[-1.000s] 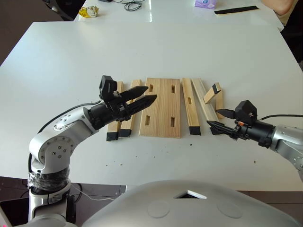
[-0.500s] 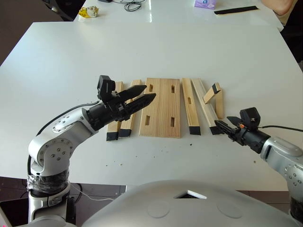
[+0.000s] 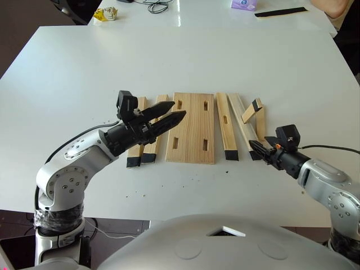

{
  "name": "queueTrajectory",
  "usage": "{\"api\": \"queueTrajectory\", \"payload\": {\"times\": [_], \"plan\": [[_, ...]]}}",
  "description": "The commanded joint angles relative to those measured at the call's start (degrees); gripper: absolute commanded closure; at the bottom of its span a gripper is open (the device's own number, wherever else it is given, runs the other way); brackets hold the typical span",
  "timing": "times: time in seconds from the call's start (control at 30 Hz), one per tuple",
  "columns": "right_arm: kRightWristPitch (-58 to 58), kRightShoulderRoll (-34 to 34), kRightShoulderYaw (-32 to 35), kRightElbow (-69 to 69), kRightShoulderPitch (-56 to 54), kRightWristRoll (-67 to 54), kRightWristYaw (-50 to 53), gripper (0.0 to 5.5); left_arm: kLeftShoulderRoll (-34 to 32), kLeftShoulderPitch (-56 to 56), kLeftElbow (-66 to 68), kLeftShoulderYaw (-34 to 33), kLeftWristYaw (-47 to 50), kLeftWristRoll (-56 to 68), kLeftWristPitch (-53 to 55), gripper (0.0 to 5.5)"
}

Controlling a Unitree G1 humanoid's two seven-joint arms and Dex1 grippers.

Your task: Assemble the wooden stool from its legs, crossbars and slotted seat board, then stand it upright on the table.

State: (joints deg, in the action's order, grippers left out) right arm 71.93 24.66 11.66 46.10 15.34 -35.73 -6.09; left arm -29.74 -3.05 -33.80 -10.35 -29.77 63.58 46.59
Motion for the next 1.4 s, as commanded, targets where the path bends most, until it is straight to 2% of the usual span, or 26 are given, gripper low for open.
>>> {"api": "queueTrajectory", "payload": {"times": [0.03,0.47,0.93,1.13,1.4], "plan": [[-1.02,-1.56,-0.49,-0.72,1.55,1.41,0.34,2.53,-0.94,0.08,-0.05,0.13,-0.15,0.33,0.24,2.35],[-0.73,-5.33,-1.89,-2.11,2.08,3.51,0.61,2.53,-1.09,0.24,0.10,0.81,0.20,0.56,0.31,2.35],[-6.33,-5.53,-4.67,-11.02,2.93,7.40,-1.45,2.53,-0.98,0.92,0.51,1.69,0.60,0.69,0.40,2.35],[-7.15,-5.30,-4.59,-11.95,2.83,7.81,-2.28,3.33,-0.79,0.98,0.41,1.65,1.14,0.87,0.30,2.35],[-7.49,-6.06,-3.82,-11.63,3.41,7.75,-2.22,3.36,-0.89,1.49,0.76,1.53,1.80,1.38,0.45,2.35]]}}
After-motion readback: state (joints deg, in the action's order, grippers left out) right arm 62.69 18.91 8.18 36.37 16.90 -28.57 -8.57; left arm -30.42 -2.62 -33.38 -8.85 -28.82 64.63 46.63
